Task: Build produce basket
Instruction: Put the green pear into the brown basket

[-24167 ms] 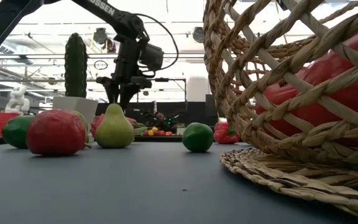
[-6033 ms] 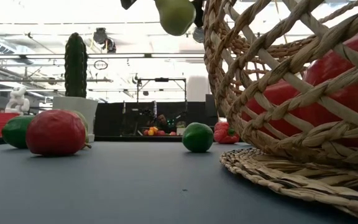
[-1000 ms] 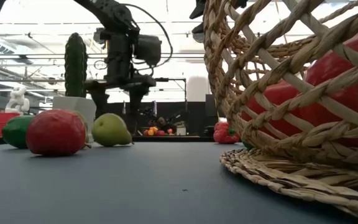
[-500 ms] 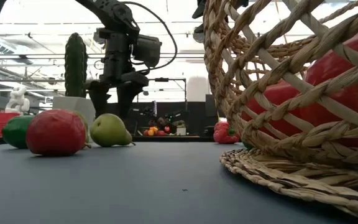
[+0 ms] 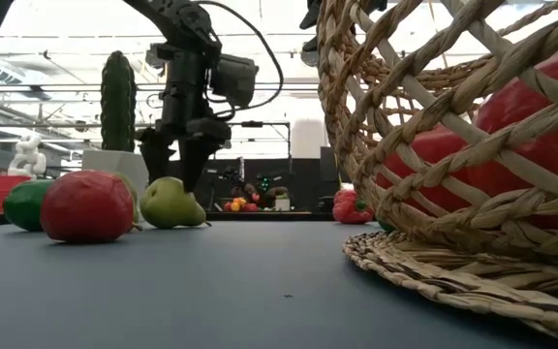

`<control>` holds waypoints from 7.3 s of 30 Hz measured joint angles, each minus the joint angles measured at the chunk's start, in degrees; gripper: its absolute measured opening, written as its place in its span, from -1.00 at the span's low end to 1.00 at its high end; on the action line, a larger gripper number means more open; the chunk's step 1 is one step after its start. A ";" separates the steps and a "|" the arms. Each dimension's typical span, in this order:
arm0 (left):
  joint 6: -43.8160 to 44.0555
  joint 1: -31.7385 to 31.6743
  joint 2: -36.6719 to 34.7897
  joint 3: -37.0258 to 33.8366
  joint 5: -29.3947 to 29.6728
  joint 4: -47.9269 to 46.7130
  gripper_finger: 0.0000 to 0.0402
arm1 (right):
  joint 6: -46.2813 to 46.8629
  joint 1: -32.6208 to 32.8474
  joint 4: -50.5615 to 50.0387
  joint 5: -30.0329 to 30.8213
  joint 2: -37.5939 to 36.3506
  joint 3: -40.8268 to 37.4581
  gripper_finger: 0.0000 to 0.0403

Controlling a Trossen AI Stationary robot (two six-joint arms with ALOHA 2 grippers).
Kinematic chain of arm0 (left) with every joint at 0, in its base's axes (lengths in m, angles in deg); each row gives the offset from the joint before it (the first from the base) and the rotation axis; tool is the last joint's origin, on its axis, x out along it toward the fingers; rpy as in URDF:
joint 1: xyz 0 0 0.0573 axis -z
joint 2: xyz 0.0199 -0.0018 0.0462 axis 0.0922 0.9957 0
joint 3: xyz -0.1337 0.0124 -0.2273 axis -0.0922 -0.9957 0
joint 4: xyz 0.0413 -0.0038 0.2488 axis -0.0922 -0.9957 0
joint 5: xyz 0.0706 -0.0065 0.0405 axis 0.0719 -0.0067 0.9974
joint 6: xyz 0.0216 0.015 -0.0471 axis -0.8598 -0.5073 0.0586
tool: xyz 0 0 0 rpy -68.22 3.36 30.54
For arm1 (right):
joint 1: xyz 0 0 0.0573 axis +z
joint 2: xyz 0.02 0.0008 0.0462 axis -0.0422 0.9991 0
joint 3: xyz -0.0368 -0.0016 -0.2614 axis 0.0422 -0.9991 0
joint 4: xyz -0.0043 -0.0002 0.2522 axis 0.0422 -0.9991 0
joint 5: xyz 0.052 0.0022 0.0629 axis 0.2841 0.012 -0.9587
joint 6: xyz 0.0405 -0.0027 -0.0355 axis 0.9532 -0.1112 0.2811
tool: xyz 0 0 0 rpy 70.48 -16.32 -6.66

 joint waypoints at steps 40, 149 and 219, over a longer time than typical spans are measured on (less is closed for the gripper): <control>-2.80 -0.03 -6.97 0.00 -6.07 0.90 0.98 | -0.10 0.00 -0.04 0.00 -0.01 0.00 -0.29; -9.72 14.21 -26.77 0.11 1.37 59.18 0.99 | -0.59 -0.76 35.13 8.98 -15.03 -0.04 -0.99; -8.50 14.95 -26.57 0.09 8.57 50.09 0.99 | 20.44 -0.76 12.69 -7.32 -33.95 0.02 -0.99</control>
